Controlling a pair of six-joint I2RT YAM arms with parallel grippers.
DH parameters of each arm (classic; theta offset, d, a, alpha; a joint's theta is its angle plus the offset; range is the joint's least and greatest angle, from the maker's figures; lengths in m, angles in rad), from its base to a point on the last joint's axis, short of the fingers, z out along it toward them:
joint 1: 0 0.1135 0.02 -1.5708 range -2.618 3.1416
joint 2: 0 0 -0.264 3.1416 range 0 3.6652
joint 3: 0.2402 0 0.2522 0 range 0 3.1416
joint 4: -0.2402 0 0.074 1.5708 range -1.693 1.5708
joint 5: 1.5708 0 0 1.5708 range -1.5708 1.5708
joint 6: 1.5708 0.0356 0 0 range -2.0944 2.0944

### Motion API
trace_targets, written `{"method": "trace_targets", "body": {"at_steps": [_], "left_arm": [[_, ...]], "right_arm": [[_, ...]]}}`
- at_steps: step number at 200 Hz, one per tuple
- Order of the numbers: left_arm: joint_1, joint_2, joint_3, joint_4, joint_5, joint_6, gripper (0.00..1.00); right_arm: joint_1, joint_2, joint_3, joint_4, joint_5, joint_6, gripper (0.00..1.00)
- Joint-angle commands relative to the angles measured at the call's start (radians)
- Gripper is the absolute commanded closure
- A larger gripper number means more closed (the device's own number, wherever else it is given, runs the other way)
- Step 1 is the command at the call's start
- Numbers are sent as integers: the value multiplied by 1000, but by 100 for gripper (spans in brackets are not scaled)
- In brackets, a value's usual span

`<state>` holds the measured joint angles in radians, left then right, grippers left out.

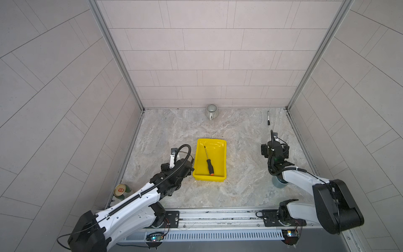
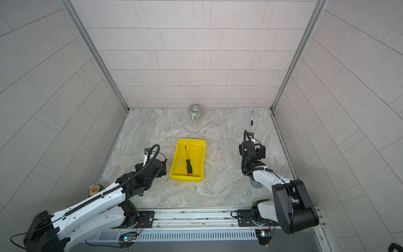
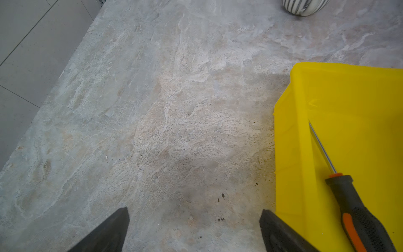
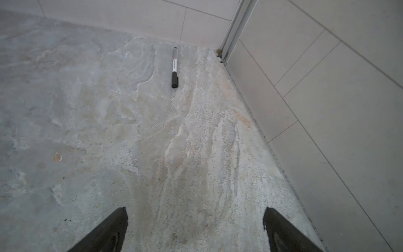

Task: Put the screwdriver in the bin
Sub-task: Reset both arms

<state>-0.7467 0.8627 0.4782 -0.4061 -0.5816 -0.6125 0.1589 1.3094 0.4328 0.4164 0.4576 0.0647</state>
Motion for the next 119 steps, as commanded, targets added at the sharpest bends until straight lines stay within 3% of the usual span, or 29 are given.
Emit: {"method": "trace_targets", "body": {"at_steps": [1,67,104,119], "left_arm": [[4,-33,-11,-11,-23,-7,0],[4,9,0,-8,3,-4,0],[5,41,13,-10,9,0,0],[5,42,16,-13,5,-1,0]], "right_arm": [[-1,44,-23,236,-29,-77,1],[-11,231,-83,580,-34,-97,3],[-54,220,-34,439,-96,-45,1],[-62,253,-75,552,-86,-22,0]]}}
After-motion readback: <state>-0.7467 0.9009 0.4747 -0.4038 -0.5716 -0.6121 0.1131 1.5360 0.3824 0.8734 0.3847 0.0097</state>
